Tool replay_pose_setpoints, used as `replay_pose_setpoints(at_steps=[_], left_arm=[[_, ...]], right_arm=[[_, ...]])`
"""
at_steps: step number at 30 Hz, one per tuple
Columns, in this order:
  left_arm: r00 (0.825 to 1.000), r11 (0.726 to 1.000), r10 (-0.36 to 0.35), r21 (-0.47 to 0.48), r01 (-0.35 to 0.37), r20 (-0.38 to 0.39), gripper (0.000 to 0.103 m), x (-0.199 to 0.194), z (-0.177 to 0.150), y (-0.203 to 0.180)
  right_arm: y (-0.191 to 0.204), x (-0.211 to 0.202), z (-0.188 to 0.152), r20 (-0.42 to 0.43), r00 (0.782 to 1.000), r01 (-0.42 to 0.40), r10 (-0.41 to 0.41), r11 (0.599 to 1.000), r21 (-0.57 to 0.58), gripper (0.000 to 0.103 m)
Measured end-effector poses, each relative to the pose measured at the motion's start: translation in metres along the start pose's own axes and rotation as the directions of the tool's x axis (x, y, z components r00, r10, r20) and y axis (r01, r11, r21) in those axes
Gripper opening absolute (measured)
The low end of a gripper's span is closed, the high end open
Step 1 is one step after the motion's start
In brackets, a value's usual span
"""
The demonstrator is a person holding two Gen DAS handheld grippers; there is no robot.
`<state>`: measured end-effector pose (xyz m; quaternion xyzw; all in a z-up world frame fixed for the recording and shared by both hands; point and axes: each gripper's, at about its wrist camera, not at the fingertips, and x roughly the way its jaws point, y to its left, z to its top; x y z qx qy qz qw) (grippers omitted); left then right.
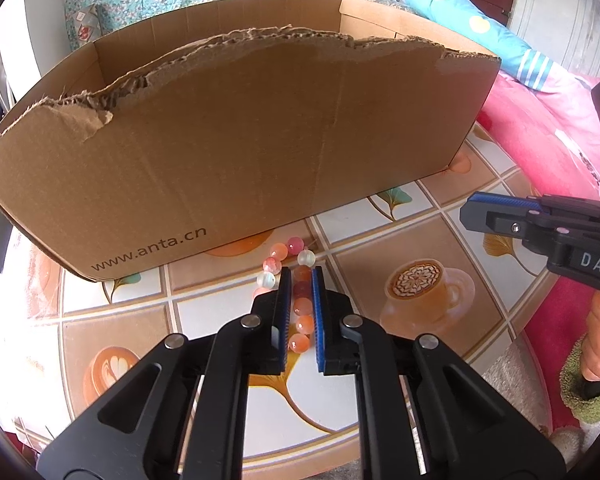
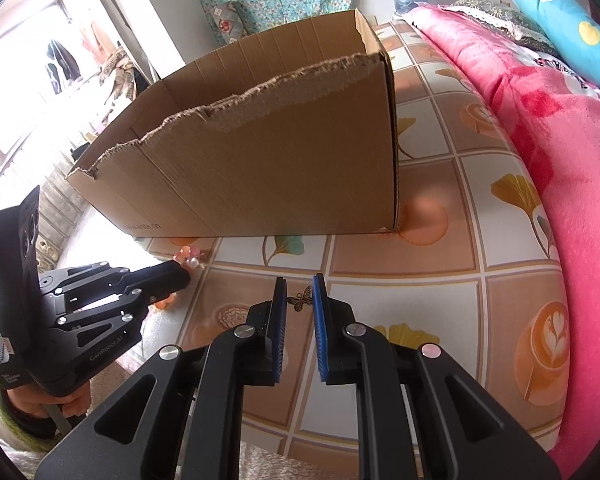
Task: Organize jewelry
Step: 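Grasp the pink-orange bead bracelet with the left tool while the right tool grasps the gold charm, then carry the bracelet and gold charm into the box with both tools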
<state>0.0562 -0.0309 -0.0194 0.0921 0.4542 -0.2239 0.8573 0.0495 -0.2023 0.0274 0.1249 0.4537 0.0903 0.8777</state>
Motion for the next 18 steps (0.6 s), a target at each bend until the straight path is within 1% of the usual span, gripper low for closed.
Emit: replay_pose_setpoints(at_steps=[9, 18], left_arm=[[1.0, 1.0, 0.003, 0.0, -0.003, -0.001, 0.009, 0.0, 0.001, -0.002], [1.0, 1.0, 0.01, 0.002, -0.01, 0.0, 0.009, 0.001, 0.002, -0.004]], right_arm=[[0.008, -0.004, 0.005, 0.014, 1.0, -0.024, 0.024, 1.0, -0.005, 0.013], [0.013, -0.004, 0.006, 0.016, 0.999, -0.031, 0.031, 1.0, -0.007, 0.013]])
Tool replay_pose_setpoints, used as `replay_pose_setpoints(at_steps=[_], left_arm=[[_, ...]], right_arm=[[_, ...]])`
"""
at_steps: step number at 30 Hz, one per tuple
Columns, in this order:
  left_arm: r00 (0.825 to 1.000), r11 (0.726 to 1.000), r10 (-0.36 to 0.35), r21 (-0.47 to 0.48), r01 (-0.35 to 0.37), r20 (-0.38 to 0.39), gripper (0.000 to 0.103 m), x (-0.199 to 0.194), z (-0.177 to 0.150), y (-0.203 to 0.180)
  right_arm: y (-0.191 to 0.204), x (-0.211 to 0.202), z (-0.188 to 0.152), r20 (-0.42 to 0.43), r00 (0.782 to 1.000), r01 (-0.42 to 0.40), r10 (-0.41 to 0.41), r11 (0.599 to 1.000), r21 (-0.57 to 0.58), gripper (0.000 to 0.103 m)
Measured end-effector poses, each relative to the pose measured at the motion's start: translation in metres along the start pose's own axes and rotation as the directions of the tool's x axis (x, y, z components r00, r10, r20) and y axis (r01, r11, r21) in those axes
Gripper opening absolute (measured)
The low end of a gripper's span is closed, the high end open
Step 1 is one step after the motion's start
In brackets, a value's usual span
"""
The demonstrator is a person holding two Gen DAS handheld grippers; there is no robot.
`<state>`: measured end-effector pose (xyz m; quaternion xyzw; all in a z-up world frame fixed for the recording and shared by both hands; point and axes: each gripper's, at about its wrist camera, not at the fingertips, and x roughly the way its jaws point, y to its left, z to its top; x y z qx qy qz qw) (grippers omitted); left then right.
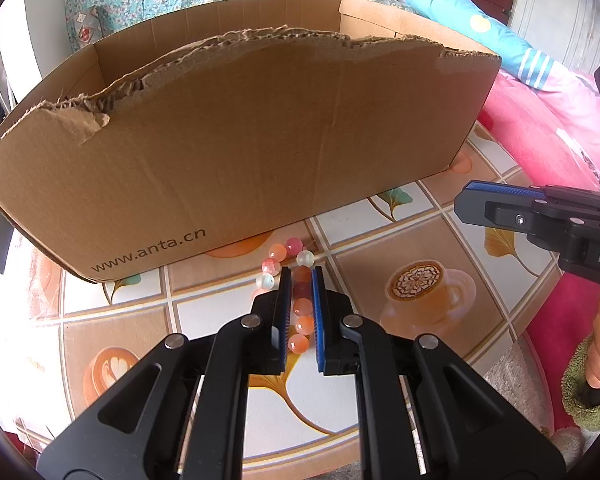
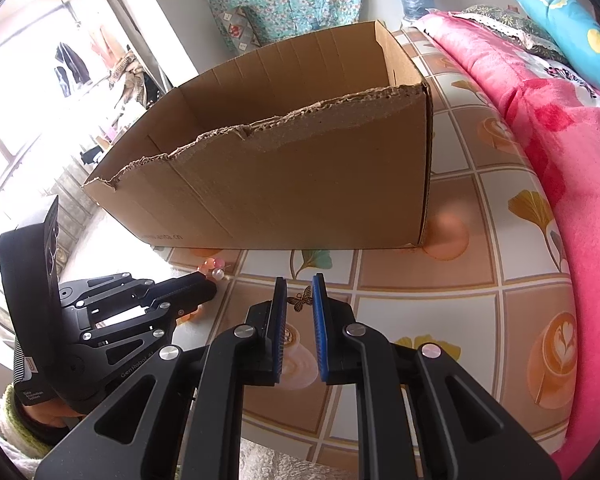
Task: Organize jewelry
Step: 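Carry the bracelet and gold charm into the box with both tools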
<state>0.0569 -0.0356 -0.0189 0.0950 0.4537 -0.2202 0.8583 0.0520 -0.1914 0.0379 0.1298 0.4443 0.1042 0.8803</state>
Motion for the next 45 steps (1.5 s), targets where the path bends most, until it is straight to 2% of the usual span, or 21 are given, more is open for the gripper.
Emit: replay_pose_setpoints(at_steps=[8, 12, 17, 19, 28, 35, 40, 45], left_arm=[[1.0, 1.0, 0.005, 0.002, -0.005, 0.008, 0.008, 0.001, 0.0, -0.003], [0.999, 0.999, -0.042, -0.031, 0.042, 0.019, 0.008, -0.002, -0.001, 0.006], [0.989, 0.991, -0.118, -0.048, 0.122, 0.085, 0.008, -0.026, 0.003, 0.018], [0.981, 0.983, -0.163, -0.069, 0.171, 0.102, 0.008, -0.036, 0.004, 0.026], [0.945, 0.943, -0.282, -0.132, 0.304, 0.166, 0.008, -0.075, 0.007, 0.038], [0.928, 0.942, -0.293, -0.099, 0.322, 0.231, 0.008, -0.116, 0.016, 0.025], [0.904, 0.937, -0.314, -0.059, 0.344, 0.291, 0.008, -0.148, 0.029, 0.016], [0.883, 0.932, -0.334, -0.022, 0.361, 0.328, 0.008, -0.165, 0.046, 0.015]], right_arm=[[0.002, 0.0, 0.002, 0.003, 1.0, -0.009, 0.009, 1.0, 0.001, 0.013], [0.003, -0.006, 0.006, 0.013, 1.0, -0.011, 0.011, 1.0, 0.003, 0.013], [0.005, -0.019, 0.012, 0.048, 0.999, -0.021, 0.021, 1.0, 0.011, 0.013], [0.006, -0.025, 0.015, 0.065, 0.998, -0.024, 0.023, 1.0, 0.012, 0.013], [0.003, -0.052, 0.024, 0.131, 0.99, -0.05, 0.046, 0.998, 0.025, 0.013], [0.005, -0.078, 0.028, 0.197, 0.977, -0.09, 0.083, 0.995, 0.031, 0.013], [0.006, -0.093, 0.033, 0.238, 0.965, -0.121, 0.112, 0.992, 0.024, 0.013], [0.008, -0.105, 0.046, 0.275, 0.954, -0.132, 0.123, 0.991, 0.011, 0.013]])
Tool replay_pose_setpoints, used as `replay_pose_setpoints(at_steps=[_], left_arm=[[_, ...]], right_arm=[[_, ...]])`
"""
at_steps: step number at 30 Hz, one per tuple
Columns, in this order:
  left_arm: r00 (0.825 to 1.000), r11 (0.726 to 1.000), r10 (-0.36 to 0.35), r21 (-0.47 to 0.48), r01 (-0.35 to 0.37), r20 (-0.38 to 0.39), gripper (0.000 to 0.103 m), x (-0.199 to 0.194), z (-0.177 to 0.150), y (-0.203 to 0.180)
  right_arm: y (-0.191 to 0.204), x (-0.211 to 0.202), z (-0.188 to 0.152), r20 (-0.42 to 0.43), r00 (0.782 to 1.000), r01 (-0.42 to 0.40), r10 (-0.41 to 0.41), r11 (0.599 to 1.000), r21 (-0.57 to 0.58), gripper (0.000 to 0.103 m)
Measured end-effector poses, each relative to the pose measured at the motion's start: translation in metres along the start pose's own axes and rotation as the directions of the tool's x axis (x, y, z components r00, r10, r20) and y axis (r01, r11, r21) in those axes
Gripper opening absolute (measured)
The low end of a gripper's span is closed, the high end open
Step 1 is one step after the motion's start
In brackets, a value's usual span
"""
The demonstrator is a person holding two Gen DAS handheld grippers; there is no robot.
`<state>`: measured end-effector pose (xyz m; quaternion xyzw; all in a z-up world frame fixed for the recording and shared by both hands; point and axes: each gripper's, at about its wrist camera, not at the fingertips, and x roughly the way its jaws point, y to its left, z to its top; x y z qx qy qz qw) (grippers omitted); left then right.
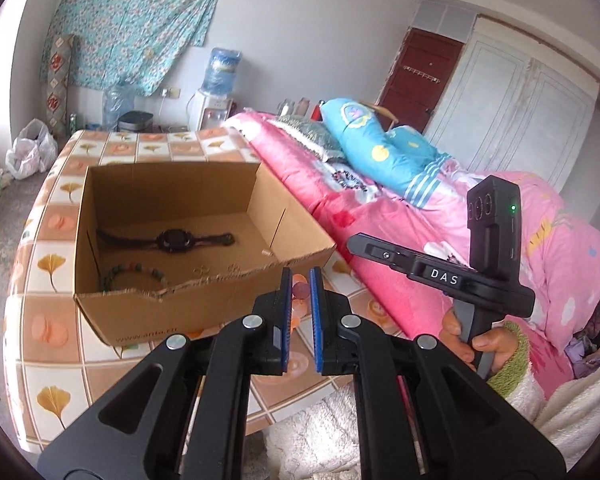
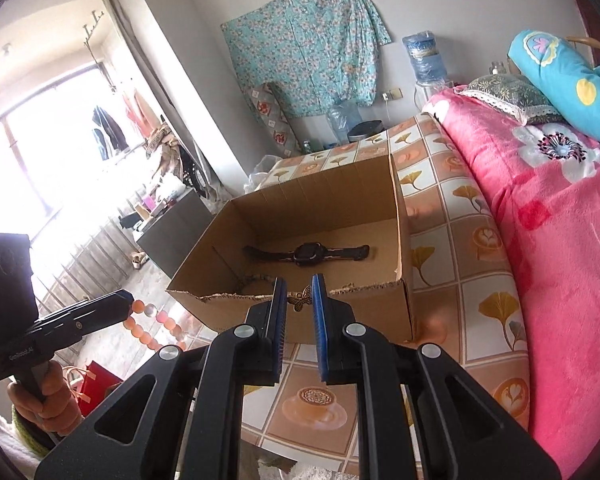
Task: Organize jewelry
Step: 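Carry the bracelet and gold charm into the box with both tools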
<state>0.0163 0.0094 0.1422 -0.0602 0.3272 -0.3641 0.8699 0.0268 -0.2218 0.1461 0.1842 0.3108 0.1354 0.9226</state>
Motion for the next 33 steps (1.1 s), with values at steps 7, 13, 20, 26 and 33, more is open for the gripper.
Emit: replay_pose_setpoints(at_steps=[7, 13, 20, 26, 33], left_arm=[[0.999, 1.0, -0.011, 0.003, 0.011, 0.032, 0.008, 0.001, 0.035, 0.009], [0.999, 0.999, 0.013, -0.042, -0.012, 0.03, 0.008, 0.016, 0.056, 0.033], [0.998, 0.993, 0.069, -0.098, -0.07, -0.016, 0.008, 0.048, 0.075, 0.068], [0.995, 0.988, 0.029, -0.151, -0.044, -0.097, 0.008, 0.089, 0.079, 0.081], [0.968, 0.984, -0.075, -0.175, 0.033, -0.239, 0.008, 0.162, 0.076, 0.067]], right_arm=[[-0.001, 0.004, 0.028, 0.038, 0.999, -0.026, 0.026, 1.0, -0.006, 0.013], [-0.01, 0.022, 0.047, 0.027, 0.999, -0.039, 0.039, 0.999, -0.014, 0.013], [-0.032, 0.048, 0.061, 0.005, 0.999, -0.047, 0.047, 0.999, 0.006, 0.013], [-0.055, 0.067, 0.074, -0.013, 1.0, -0.027, 0.028, 0.999, 0.026, 0.013], [-0.075, 0.073, 0.082, -0.004, 1.0, -0.017, 0.017, 0.999, 0.047, 0.013]])
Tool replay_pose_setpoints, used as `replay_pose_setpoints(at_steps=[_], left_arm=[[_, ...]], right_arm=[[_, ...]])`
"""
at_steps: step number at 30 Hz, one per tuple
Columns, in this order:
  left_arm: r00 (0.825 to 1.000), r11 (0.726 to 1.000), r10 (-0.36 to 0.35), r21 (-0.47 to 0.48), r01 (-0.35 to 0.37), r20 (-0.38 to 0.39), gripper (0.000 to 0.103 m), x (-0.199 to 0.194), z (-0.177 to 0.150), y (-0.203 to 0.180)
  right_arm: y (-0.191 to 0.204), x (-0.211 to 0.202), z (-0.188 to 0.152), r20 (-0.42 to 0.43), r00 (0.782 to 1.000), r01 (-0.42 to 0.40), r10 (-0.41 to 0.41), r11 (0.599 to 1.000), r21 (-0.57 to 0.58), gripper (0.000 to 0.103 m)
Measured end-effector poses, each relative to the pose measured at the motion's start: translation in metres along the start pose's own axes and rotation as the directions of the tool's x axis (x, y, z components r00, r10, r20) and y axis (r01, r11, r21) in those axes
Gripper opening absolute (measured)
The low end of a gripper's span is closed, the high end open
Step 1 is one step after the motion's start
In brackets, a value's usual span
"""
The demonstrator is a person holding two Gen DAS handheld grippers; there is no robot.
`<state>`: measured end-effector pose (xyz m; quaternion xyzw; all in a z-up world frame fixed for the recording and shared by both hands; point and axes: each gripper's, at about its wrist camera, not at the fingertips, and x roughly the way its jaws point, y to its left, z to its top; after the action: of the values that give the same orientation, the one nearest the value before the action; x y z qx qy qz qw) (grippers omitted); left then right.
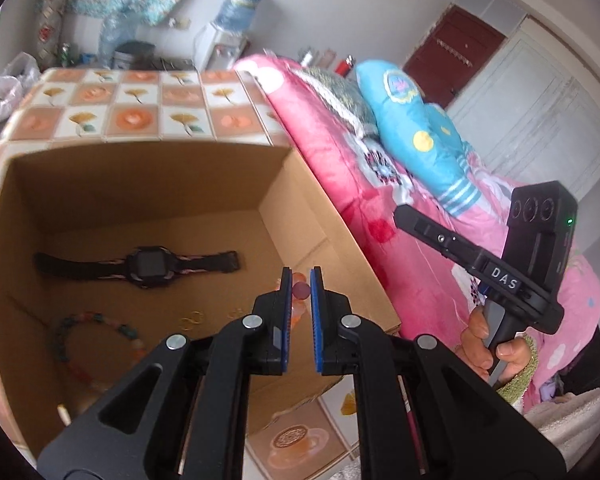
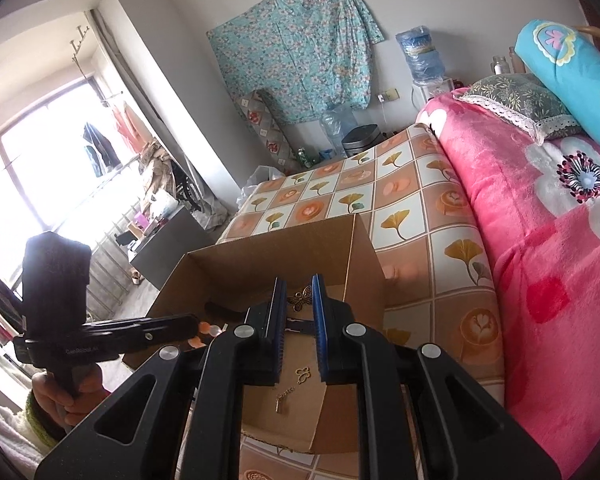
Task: Organize jewelry
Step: 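Carry the bracelet and gold charm into the box with both tools, then open both tools to release the bracelet and charm into the box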
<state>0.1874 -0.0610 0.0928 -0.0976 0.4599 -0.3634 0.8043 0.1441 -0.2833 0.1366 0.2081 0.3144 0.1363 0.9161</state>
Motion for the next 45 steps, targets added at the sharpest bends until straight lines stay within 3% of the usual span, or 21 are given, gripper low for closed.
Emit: replay_pose_setpoints(at_steps=[4, 7, 10, 14, 18, 23, 26, 29, 31, 34, 38, 45], left_arm=[[0.994, 0.998, -0.056, -0.026, 0.054, -0.096, 0.008, 0.039, 0.0, -0.007], [0.977, 0.991, -0.124, -0.067, 0.113, -0.176, 0.008, 0.068, -0.003, -0.008], [0.967, 0.996, -0.051, -0.086, 0.03, -0.248, 0.008, 0.091, -0.008, -0.001], [0.972, 0.993, -0.023, -0.115, -0.005, -0.234, 0.009, 0.09, -0.011, 0.01], [0.986, 0.994, 0.041, -0.094, -0.057, -0.161, 0.01, 0.066, -0.01, 0.015], [0.992, 0.99, 0.12, -0.075, -0.122, -0.039, 0.024, 0.019, -0.014, 0.021], [0.984, 0.983, 0.176, -0.067, -0.173, 0.036, 0.033, -0.016, -0.024, 0.026], [0.966, 0.971, 0.237, -0.068, -0.231, 0.102, 0.045, -0.049, -0.033, 0.032], [0.949, 0.959, 0.28, -0.075, -0.272, 0.142, 0.05, -0.072, -0.041, 0.037], [0.924, 0.942, 0.336, -0.087, -0.325, 0.182, 0.057, -0.099, -0.051, 0.045], [0.89, 0.917, 0.4, -0.103, -0.387, 0.22, 0.062, -0.126, -0.064, 0.058], [0.868, 0.896, 0.442, -0.161, -0.414, 0.227, 0.066, -0.146, -0.083, 0.085]], right_arm=[[-0.008, 0.001, 0.001, 0.0, 1.0, 0.001, -0.001, 1.0, 0.013, 0.013], [-0.013, 0.001, 0.001, 0.002, 1.0, 0.0, 0.0, 1.0, 0.02, 0.013], [-0.017, 0.001, 0.001, -0.001, 1.0, 0.0, 0.0, 1.0, 0.027, 0.013], [-0.021, 0.0, 0.001, -0.007, 1.0, 0.0, 0.0, 1.0, 0.031, 0.013], [-0.016, 0.001, 0.004, -0.025, 1.0, -0.018, 0.019, 1.0, 0.021, 0.013], [0.01, 0.016, 0.02, -0.134, 0.989, -0.074, 0.064, 0.995, -0.07, 0.013], [0.029, 0.044, 0.03, -0.27, 0.959, -0.119, 0.081, 0.985, -0.127, 0.013], [0.045, 0.079, 0.033, -0.398, 0.917, -0.118, 0.03, 0.973, -0.199, 0.013], [0.049, 0.104, 0.032, -0.489, 0.872, -0.135, 0.017, 0.969, -0.207, 0.013], [0.054, 0.138, 0.024, -0.588, 0.806, -0.102, -0.07, 0.962, -0.254, 0.013], [0.059, 0.163, 0.014, -0.653, 0.743, -0.075, -0.15, 0.95, -0.303, 0.013], [0.07, 0.2, -0.003, -0.709, 0.663, -0.035, -0.24, 0.936, -0.35, 0.013]])
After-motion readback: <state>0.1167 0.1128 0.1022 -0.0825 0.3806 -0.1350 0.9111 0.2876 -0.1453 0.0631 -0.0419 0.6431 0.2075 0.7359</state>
